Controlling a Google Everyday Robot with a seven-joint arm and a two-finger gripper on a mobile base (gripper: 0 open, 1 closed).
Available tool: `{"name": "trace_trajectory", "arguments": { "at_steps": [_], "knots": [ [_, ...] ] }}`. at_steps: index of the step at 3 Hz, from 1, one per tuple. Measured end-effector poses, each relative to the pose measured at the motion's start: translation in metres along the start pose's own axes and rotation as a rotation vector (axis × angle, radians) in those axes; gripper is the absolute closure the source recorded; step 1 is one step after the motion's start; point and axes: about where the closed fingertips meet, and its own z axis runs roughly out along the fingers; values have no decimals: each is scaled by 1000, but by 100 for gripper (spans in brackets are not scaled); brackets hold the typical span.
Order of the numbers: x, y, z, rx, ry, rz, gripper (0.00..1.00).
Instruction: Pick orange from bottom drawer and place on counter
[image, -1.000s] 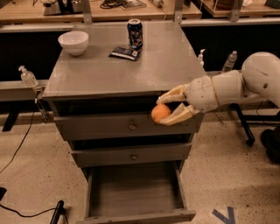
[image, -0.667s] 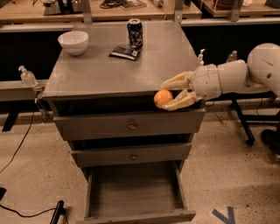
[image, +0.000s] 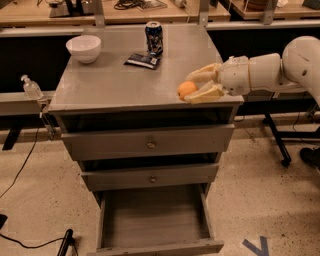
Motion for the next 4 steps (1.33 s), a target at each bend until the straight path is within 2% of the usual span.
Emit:
{"name": "trace_trajectory", "arguments": {
  "at_steps": [2, 3, 4],
  "knots": [
    [21, -47, 21, 117, 3, 113, 100],
    [26, -63, 35, 136, 19, 141, 100],
    [35, -75, 48, 135, 56, 164, 75]
  ]
}}
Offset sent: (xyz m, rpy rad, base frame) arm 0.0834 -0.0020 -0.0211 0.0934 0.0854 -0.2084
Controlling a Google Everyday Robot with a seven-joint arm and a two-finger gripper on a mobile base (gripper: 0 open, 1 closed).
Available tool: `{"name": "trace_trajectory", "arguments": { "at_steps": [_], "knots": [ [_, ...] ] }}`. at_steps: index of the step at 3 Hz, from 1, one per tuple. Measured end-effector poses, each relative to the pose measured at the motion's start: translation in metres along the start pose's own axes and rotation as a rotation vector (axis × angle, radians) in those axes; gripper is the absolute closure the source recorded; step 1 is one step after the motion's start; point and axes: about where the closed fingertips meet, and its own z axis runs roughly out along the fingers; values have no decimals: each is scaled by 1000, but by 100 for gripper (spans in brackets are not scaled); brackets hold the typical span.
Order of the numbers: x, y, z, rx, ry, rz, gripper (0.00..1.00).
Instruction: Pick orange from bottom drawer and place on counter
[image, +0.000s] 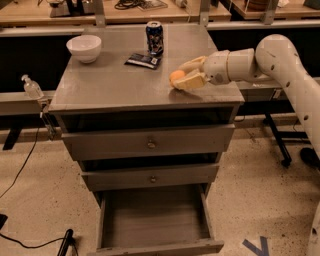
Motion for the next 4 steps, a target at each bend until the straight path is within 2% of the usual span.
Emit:
{"name": "trace_trajectory", "arguments": {
  "at_steps": [3, 4],
  "knots": [
    [-1, 5, 8, -15, -6, -1, 5],
    [-1, 6, 10, -19, -7, -1, 0]
  ]
}}
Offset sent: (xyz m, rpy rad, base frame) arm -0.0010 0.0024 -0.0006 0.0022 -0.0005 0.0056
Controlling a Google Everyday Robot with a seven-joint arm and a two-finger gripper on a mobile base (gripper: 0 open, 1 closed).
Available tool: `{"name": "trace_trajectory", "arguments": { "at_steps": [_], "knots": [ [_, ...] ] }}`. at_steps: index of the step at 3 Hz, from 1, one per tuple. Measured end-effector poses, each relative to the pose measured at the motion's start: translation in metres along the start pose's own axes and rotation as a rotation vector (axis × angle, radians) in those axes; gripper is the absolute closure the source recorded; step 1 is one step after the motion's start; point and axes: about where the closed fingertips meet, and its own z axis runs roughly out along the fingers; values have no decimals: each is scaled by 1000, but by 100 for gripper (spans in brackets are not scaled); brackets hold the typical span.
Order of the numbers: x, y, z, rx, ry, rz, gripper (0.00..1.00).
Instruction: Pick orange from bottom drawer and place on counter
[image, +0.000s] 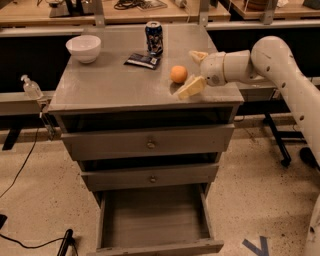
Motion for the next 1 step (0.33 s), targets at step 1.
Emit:
{"name": "trace_trajectory", "arguments": {
  "at_steps": [1],
  "knots": [
    [0, 0, 0, 0, 0, 0, 0]
  ]
}}
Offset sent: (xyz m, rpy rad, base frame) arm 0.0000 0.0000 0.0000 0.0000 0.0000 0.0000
